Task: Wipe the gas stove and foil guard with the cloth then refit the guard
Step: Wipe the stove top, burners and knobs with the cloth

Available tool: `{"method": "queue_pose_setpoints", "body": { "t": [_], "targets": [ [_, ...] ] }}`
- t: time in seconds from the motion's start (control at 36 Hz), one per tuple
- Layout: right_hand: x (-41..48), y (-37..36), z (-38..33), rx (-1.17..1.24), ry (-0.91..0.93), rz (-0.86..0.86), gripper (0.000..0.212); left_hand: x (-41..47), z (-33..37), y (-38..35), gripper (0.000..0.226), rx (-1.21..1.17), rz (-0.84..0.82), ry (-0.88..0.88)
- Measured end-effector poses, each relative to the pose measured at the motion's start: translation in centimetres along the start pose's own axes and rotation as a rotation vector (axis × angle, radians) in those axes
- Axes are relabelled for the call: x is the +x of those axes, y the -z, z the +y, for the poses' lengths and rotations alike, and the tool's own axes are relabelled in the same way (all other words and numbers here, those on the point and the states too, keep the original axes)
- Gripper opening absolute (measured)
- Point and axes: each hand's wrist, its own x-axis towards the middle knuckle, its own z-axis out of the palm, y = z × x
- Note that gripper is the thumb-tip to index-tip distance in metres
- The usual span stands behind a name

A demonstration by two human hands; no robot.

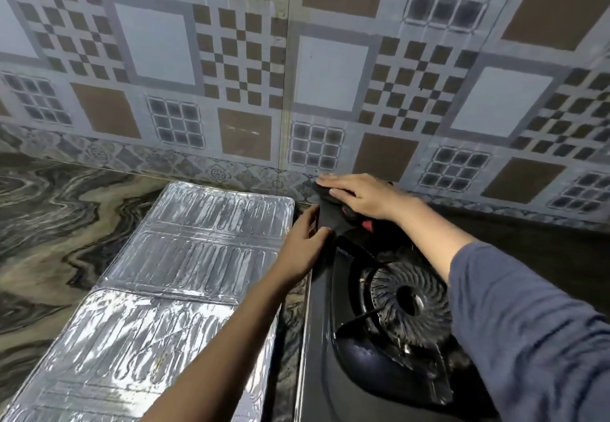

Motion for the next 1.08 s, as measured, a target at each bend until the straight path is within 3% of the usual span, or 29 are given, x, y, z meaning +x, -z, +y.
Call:
{"method": "queue_pose_setpoints", "body": {
  "t": [0.25, 0.47, 0.58, 0.72, 0.92, 1.08],
  "targets": [
    [1.3, -2.3, -0.8, 0.049, -0.213, 0.204, 0.034, 1.3, -1.0, 0.3, 0.063, -0.024, -0.006, 0.003],
    [0.7, -1.2, 1.9, -0.063, -0.564, 0.118, 0.038, 2.8, 0.1, 0.0, 0.059, 0.132, 0.006, -0.036],
    [-0.8, 0.1, 3.6, -0.035, -0.53, 0.001, 0.041, 4.0, 0.9, -0.6, 0.046, 0.256, 0.032, -0.051],
    [-2.0, 0.7, 4.6, -0.028, -0.34, -0.057, 0.047, 6.0, 1.3, -1.3, 0.043, 0.51, -0.002, -0.103],
    [-2.6, 0.9, 6.2, 0.04, -0.199, -0.05, 0.039, 8.3, 2.2, -1.9, 0.044, 0.78, -0.082, -0.143],
    [-4.7, 0.8, 7.6, 0.093, -0.228, 0.113, 0.03, 9.6, 2.8, -3.2, 0.038, 0.923, -0.107, -0.172]
  ]
}}
